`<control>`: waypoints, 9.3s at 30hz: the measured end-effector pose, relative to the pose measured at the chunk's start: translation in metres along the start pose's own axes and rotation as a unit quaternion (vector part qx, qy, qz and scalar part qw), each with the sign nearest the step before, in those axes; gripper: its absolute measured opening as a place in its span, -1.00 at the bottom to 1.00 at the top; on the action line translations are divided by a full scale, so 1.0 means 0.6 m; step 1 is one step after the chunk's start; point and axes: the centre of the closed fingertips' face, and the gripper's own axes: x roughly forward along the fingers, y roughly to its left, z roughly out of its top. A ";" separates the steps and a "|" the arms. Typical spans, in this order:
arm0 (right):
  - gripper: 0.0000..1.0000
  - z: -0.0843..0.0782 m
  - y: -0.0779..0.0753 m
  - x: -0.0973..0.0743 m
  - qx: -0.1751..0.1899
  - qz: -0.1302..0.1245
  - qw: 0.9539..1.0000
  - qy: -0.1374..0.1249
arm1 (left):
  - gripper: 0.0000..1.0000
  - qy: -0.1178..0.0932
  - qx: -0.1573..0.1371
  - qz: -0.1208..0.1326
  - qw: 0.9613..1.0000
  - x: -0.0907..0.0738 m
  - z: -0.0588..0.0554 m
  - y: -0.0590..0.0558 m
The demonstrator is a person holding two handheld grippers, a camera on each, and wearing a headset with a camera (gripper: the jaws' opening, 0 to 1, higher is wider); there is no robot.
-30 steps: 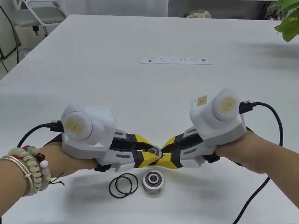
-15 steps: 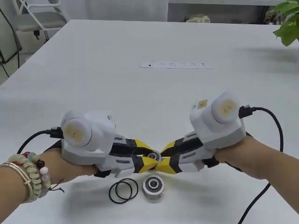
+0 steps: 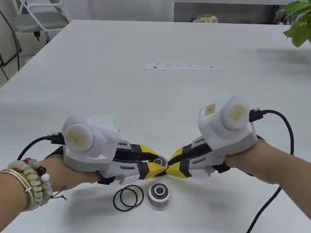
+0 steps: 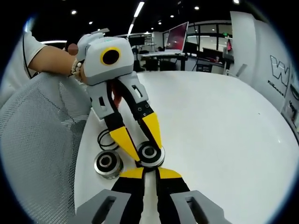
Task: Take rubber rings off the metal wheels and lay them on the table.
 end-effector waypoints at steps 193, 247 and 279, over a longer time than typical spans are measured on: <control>-1.00 0.082 0.112 0.018 0.172 0.123 0.977 0.000 | 0.63 0.083 -0.014 0.085 0.993 -0.269 -0.022 -0.096; -0.91 0.064 0.031 0.009 0.153 0.013 0.988 -0.001 | 0.52 0.097 -0.028 0.096 0.990 -0.273 -0.034 -0.088; -0.85 0.018 -0.019 -0.034 0.216 -0.023 0.976 -0.015 | 0.51 0.072 0.079 0.040 0.993 -0.235 0.088 -0.042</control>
